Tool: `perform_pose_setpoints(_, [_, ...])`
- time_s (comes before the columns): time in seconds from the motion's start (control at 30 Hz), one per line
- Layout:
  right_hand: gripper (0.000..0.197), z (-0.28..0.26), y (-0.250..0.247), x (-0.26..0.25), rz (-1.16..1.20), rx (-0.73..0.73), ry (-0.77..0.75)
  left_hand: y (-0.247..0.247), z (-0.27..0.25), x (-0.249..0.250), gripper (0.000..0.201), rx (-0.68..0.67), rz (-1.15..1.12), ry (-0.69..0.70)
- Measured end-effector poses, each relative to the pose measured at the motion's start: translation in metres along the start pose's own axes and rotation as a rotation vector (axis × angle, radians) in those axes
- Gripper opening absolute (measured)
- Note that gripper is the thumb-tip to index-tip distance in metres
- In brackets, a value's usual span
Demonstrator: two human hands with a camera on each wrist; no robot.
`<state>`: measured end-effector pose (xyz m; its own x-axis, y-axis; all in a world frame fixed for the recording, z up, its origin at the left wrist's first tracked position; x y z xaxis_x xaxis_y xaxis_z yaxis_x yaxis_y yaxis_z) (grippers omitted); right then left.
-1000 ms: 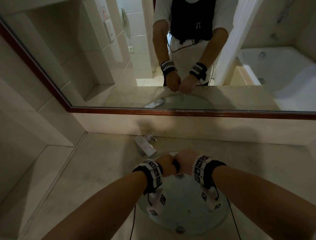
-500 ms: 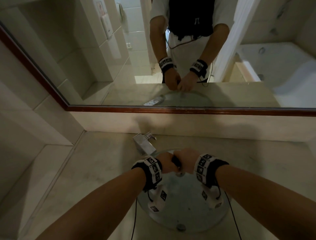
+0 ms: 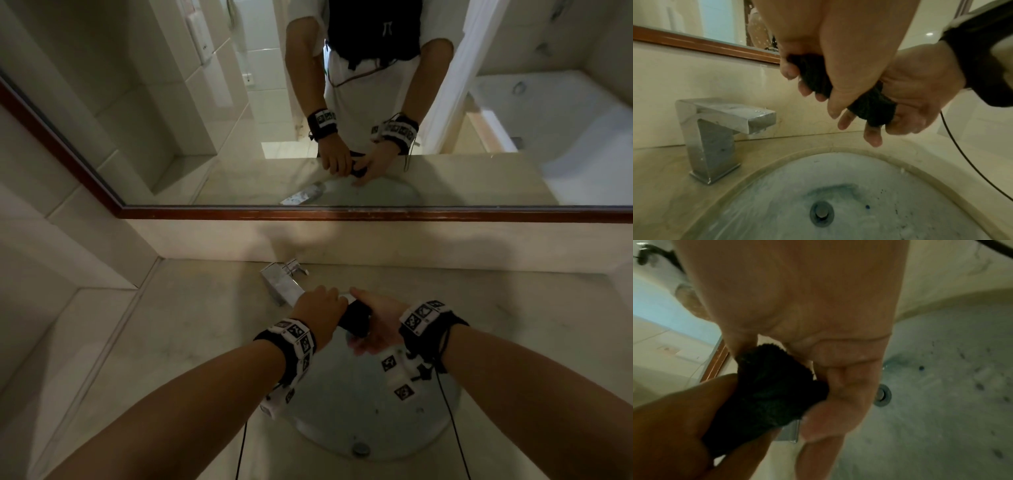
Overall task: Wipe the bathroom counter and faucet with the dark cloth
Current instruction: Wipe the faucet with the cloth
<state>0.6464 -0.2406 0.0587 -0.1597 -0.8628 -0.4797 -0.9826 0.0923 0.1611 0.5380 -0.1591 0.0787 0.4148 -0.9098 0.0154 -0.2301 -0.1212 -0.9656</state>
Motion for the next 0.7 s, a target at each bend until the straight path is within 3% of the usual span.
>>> perform_pose_setpoints(0.13, [0.064, 0.012, 0.007, -0.004, 0.105, 0.014, -0.110, -0.003, 0.000, 0.007, 0.036, 0.044, 0.108, 0.082])
perform_pose_setpoints(0.23, [0.054, 0.029, 0.005, -0.003, 0.040, 0.125, -0.076, 0.001, -0.001, 0.006, 0.043, 0.014, 0.028, -0.012])
perform_pose_setpoints(0.33, [0.026, 0.033, 0.002, -0.009, -0.172, 0.378, -0.152, 0.007, -0.001, 0.003, 0.031, -0.033, -0.302, -0.184])
perform_pose_setpoints(0.43, [0.019, 0.036, 0.004, -0.012, -0.304, 0.546, -0.247, 0.019, 0.002, 0.006, 0.009, -0.157, -0.595, -0.269])
perform_pose_setpoints(0.5, [0.017, 0.037, 0.004, -0.008, -0.390, 0.606, -0.214, 0.027, 0.000, 0.007, 0.008, -0.234, -0.809, -0.340])
perform_pose_setpoints(0.6, [0.024, 0.038, 0.010, -0.006, -0.761, 0.536, -0.236, 0.040, -0.010, 0.006, 0.019, -0.337, -1.283, -0.482])
perform_pose_setpoints(0.7, [0.022, 0.034, 0.016, -0.014, -0.753, 0.658, -0.283, 0.046, -0.020, 0.004, 0.018, -0.429, -1.571, -0.533])
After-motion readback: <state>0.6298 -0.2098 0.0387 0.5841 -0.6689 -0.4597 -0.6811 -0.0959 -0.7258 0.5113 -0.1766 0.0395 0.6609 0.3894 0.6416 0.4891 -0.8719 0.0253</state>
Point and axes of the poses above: each hand's wrist, its own z-axis towards the middle knuckle, its own y-axis out of the palm, x = y × z, the point moved 3 cm from there along z, towards the middle knuckle, and after that the axes turned 8 degrees about -z, right-handed, at the moved point
